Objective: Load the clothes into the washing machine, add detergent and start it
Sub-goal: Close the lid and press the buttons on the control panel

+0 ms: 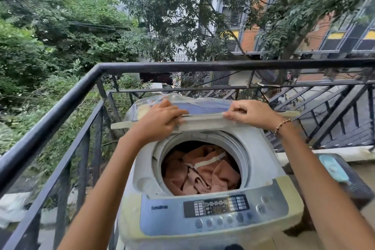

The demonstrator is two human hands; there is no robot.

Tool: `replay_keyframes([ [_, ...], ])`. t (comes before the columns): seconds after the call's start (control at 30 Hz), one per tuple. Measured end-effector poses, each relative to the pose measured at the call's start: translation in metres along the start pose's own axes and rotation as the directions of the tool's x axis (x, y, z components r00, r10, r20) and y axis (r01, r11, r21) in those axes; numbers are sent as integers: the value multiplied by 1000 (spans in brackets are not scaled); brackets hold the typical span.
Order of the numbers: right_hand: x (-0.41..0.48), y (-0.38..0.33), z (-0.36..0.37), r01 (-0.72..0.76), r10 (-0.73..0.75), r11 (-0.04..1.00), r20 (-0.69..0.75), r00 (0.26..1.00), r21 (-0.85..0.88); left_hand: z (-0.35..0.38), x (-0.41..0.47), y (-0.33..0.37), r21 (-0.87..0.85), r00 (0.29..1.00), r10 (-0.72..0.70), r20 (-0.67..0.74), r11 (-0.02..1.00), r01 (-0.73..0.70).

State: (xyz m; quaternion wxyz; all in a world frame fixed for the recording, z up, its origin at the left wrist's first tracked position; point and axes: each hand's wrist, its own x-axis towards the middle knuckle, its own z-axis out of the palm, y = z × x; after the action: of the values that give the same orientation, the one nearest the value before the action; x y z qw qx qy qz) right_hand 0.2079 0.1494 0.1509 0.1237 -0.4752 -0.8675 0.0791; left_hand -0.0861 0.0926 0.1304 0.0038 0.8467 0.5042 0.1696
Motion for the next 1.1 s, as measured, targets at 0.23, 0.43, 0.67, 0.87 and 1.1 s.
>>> replay_keyframes([
  [0.23, -53, -2, 50, 45, -62, 994, 169, 984, 104, 43, -49, 28, -68, 985, 14, 174, 998, -2],
  [0.43, -79, 2, 93, -7, -13, 996, 221, 975, 91, 81, -77, 41, -36, 981, 3, 193, 999, 4],
  [0.67, -98, 6, 137, -63, 53, 998, 267, 962, 31, 123, -98, 48, 59, 968, -12, 249, 998, -3],
  [0.87, -102, 7, 157, -97, 88, 995, 323, 942, 14, 142, -104, 48, 33, 970, -39, 241, 999, 32],
  [1.1, -97, 12, 168, -109, 111, 994, 370, 923, -26, 150, -99, 43, -2, 966, -74, 248, 997, 77],
])
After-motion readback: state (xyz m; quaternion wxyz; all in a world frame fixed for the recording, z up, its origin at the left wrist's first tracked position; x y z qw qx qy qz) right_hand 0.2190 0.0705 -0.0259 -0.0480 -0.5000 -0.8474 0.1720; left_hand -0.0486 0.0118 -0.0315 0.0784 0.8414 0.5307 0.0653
